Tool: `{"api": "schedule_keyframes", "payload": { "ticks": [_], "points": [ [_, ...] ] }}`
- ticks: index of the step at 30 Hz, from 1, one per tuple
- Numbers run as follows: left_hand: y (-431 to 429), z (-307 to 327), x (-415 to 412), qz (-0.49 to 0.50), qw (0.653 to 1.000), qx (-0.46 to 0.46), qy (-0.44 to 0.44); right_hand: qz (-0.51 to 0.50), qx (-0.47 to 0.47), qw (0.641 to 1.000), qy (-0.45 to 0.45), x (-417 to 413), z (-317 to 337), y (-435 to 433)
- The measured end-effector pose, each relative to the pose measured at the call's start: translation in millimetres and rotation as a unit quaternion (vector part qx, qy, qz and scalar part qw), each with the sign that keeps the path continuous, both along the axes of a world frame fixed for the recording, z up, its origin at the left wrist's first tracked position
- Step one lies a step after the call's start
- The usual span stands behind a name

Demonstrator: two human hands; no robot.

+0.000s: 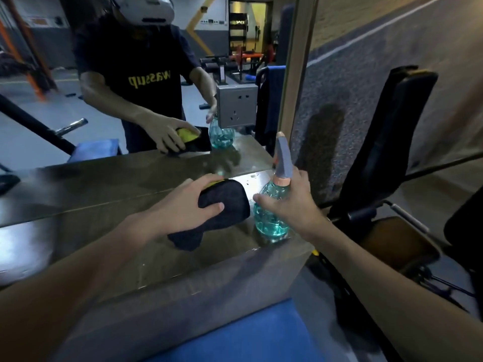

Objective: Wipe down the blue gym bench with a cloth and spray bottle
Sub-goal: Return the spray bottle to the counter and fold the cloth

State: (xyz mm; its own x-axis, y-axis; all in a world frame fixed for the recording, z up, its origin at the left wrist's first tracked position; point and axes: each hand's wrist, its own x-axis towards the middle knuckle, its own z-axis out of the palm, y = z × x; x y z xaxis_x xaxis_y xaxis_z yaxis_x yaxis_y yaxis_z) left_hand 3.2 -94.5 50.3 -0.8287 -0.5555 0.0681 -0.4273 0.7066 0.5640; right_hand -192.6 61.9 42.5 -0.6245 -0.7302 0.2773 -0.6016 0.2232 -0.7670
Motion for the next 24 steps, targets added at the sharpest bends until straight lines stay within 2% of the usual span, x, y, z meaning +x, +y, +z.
{"api": "schedule_keyframes", "payload": {
  "ticks": [2, 5, 7, 9, 10, 12, 14, 16, 18, 22, 24],
  "points": [
    [-2.5, 2.1, -2.4, -0.004, 1.000, 0.008, -0.004, 0.004, -0.010, 1.000, -0.028, -4.1, -3.3, 3.6],
    [-3.7, 8.8, -6.0, -0.023, 1.000, 0.021, -0.003, 0.013, -0.005, 1.000, -0.015, -12.0, 5.1, 0.8],
    [-4.5, 11.7, -6.9, -0.036, 0.999, 0.025, -0.004, -0.001, 0.038, 0.999, 0.014, -17.7, 7.9, -2.3],
    [-5.7, 12.7, -6.8, -0.042, 0.999, 0.027, -0.007, -0.059, 0.077, 0.993, 0.061, -9.7, 9.0, 4.8],
    [-6.3, 12.8, -6.5, -0.044, 0.999, 0.029, -0.009, -0.098, 0.042, 0.991, 0.079, -3.0, 6.5, 11.0],
    [-6.1, 12.5, -5.6, -0.052, 0.998, 0.030, -0.012, -0.142, -0.091, 0.982, 0.090, 16.4, -4.8, 24.8],
    [-3.6, 12.9, -4.2, -0.065, 0.997, 0.033, -0.011, -0.091, -0.141, 0.985, 0.039, 40.3, -16.8, 32.7],
    [-2.5, 12.9, -2.6, -0.073, 0.997, 0.039, -0.007, -0.008, -0.086, 0.996, -0.005, 57.9, -27.9, 27.9],
    [-1.2, 16.1, 0.0, -0.084, 0.995, 0.049, -0.012, 0.064, -0.026, 0.994, -0.089, 67.2, -30.5, 17.6],
    [-3.4, 32.3, 8.8, -0.093, 0.995, 0.040, -0.020, 0.103, -0.054, 0.964, -0.239, 75.7, -19.1, -0.7],
    [-8.6, 38.1, 12.4, -0.057, 0.998, 0.010, -0.018, 0.078, -0.079, 0.951, -0.287, 77.8, -15.1, -9.5]
  ]
}}
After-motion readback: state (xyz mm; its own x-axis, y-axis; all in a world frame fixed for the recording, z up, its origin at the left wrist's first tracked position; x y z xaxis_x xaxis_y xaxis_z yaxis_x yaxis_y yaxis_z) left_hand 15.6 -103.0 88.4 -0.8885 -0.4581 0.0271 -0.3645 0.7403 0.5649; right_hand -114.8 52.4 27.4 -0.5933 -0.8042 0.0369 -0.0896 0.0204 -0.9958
